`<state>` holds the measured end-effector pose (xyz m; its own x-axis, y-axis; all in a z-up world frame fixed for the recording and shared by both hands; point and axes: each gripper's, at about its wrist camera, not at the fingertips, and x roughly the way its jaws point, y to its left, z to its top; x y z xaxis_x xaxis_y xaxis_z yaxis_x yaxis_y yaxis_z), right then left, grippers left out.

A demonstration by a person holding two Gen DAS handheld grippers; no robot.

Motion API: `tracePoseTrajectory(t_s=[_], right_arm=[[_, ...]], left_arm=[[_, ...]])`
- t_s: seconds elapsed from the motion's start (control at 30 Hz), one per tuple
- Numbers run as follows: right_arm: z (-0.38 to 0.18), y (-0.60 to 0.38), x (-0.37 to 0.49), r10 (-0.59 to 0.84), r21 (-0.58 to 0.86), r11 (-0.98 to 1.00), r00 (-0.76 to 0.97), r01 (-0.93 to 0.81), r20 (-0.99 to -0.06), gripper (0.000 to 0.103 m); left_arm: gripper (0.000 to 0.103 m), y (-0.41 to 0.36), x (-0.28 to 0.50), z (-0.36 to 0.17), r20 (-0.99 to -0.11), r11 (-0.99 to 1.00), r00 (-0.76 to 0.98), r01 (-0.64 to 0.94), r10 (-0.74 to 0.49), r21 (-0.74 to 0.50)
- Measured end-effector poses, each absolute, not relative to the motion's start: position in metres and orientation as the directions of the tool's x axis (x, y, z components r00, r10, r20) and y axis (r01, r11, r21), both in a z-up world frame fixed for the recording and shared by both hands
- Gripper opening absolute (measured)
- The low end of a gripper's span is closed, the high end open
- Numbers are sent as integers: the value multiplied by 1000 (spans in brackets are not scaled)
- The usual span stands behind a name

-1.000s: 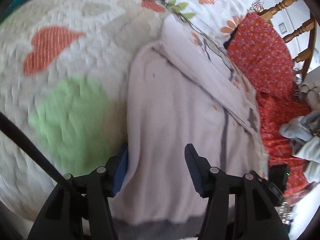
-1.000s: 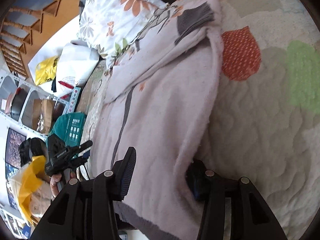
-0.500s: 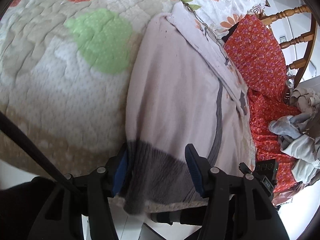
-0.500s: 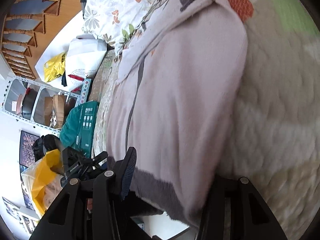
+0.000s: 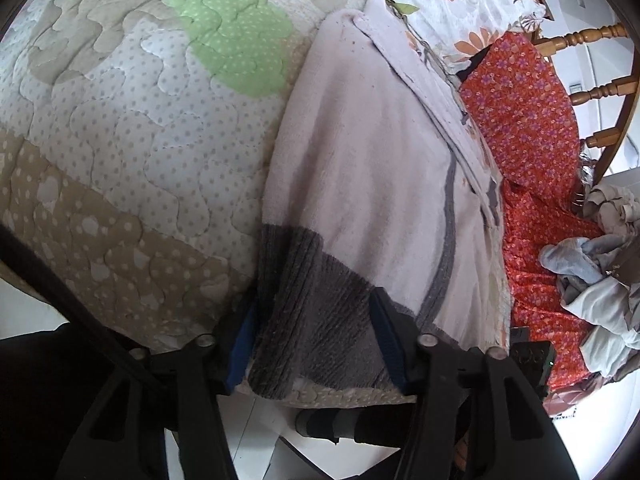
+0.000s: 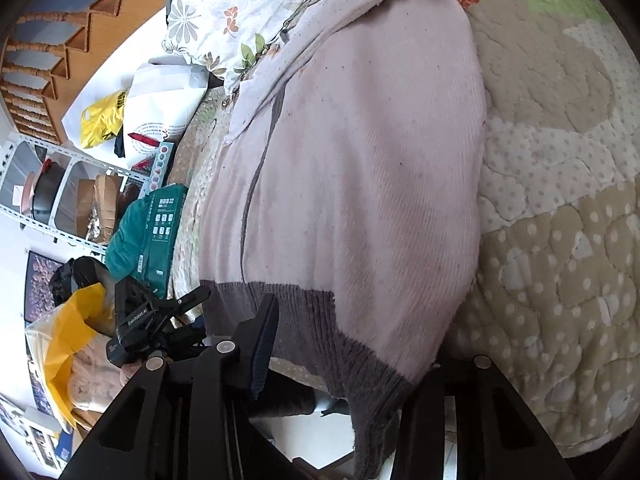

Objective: Fold small clothes
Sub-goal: 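Grasp the grey hem with both tools, then lift the hem with both tools and fold it toward the collar, release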

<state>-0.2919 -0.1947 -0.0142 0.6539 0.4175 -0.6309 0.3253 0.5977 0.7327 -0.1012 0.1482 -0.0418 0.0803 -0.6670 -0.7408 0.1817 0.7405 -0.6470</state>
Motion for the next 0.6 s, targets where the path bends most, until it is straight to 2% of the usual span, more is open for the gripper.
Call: tracePoseTrajectory(t_s=[0.03, 0.07, 0.1, 0.17, 0.3, 0.47, 0.6], right_arm=[[-14, -194, -291, 410, 723, 608, 650, 328, -640, 33], [-14, -192, -291, 395, 705, 624, 642, 337, -657, 18], [-14, -191, -290, 377, 683, 640, 632, 351, -677, 9], [-17, -191, -288, 368, 672, 643, 622, 367, -691, 7], [-11, -197, -297, 382, 694, 615, 629, 374, -677, 6], [2, -199, -337, 445, 761, 551, 652, 341, -614, 5], [15, -202, -368, 465, 792, 527, 674, 309, -573, 5]], left_arm=[[34, 147, -101, -42, -761, 761, 87, 187, -642, -621], [23, 146, -101, -43, -780, 780, 93, 190, -619, -596], [20, 145, -101, -43, -785, 785, 94, 190, -613, -590], [10, 147, -100, -42, -772, 772, 86, 175, -630, -611], [9, 152, -110, -31, -756, 761, 109, 185, -645, -622], [9, 167, -152, -8, -727, 734, 119, 200, -676, -649], [9, 173, -178, 0, -737, 743, 127, 227, -664, -630]])
